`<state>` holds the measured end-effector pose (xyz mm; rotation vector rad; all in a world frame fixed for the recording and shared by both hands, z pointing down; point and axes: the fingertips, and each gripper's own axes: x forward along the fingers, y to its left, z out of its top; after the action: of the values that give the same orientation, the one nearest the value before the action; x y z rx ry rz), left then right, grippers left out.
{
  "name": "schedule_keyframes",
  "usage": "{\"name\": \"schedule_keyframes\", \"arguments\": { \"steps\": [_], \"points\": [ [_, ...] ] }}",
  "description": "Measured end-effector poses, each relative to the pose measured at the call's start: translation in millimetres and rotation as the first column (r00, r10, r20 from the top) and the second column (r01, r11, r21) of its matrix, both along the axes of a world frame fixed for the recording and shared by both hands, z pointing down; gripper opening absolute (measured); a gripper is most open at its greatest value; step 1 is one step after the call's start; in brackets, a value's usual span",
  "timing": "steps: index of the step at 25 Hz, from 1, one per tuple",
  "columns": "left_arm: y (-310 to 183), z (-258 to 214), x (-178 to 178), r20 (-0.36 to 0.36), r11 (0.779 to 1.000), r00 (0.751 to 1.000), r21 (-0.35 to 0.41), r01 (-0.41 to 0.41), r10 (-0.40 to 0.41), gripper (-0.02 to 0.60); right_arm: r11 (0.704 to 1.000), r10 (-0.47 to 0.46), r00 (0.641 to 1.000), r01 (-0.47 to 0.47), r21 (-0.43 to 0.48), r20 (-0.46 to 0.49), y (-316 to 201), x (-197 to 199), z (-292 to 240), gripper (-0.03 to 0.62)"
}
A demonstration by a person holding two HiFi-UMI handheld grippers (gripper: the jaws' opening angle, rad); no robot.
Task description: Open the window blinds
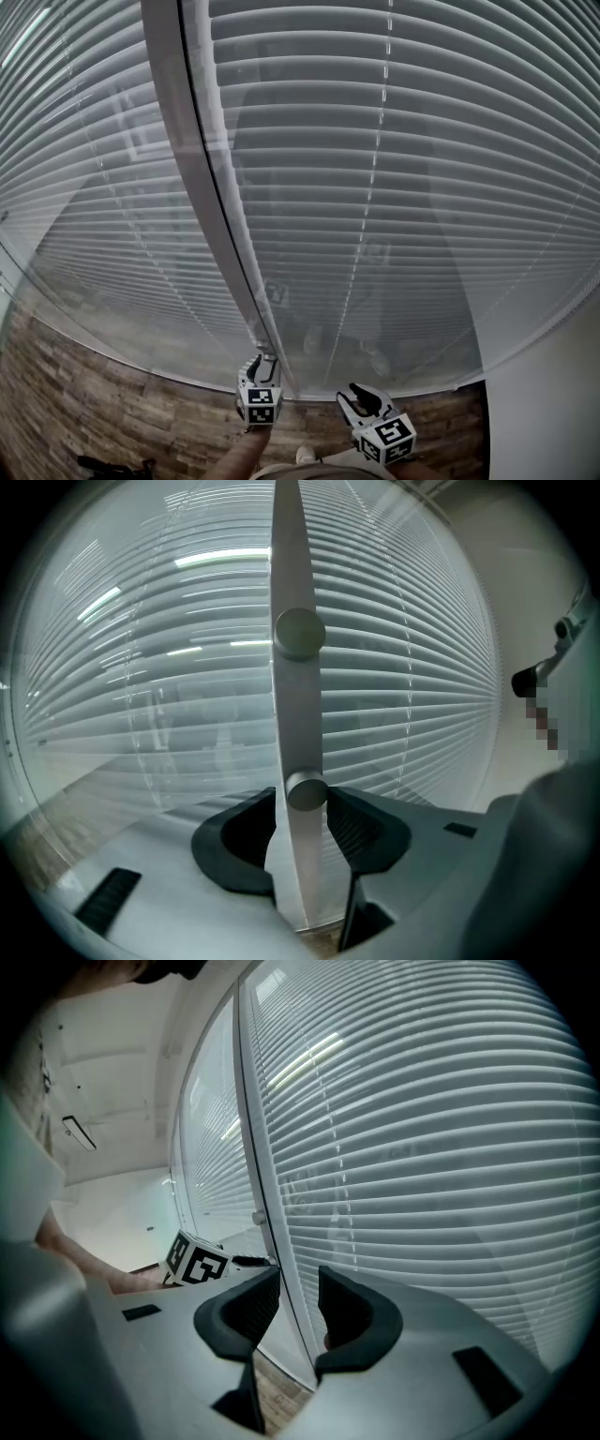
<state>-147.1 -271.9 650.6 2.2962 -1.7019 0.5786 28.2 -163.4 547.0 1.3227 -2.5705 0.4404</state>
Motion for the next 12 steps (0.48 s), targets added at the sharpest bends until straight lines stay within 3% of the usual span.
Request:
{"name": "schedule_keyframes", "arguments": {
  "steps": [12],
  "points": [
    [-1.5,2.0,1.7,0.011,1.0,1.0,-0.005,0.011,-0.011,0.181,1.0,0.005,1.0,-0.005,-0.006,0.001,3.6,2.1,2.5,0.121]
  ]
}}
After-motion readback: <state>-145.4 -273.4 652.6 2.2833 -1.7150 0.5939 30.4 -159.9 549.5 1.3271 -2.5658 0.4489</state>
